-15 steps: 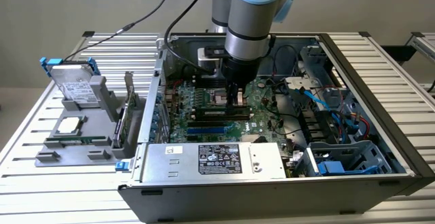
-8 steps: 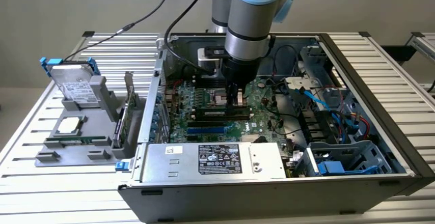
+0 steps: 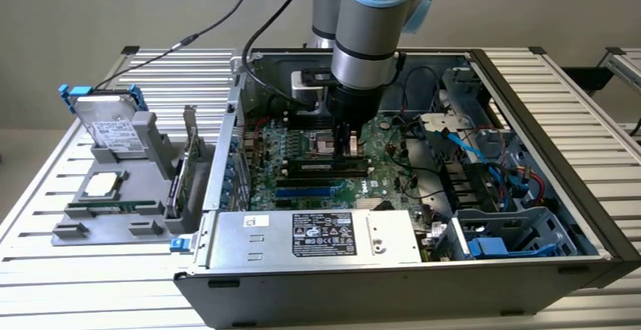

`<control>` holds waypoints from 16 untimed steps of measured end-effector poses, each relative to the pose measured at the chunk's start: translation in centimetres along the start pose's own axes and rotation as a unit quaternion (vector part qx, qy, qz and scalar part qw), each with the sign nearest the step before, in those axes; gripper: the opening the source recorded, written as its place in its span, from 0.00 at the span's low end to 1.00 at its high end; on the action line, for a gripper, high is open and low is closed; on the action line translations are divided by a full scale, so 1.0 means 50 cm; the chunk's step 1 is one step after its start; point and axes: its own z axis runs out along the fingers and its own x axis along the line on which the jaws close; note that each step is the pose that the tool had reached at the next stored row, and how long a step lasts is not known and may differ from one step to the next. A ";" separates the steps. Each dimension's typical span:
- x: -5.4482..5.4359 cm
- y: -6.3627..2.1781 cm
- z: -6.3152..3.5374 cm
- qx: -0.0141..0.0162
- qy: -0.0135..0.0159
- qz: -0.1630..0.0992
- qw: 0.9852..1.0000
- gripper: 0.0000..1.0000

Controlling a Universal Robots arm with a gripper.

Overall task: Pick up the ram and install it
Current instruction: 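Insert the ram into the slot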

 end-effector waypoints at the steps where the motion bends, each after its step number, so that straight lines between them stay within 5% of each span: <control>1: 0.000 0.000 0.000 0.000 0.000 0.000 1.000 0.15; 16: -0.003 -0.001 0.004 0.000 0.000 0.002 1.000 0.15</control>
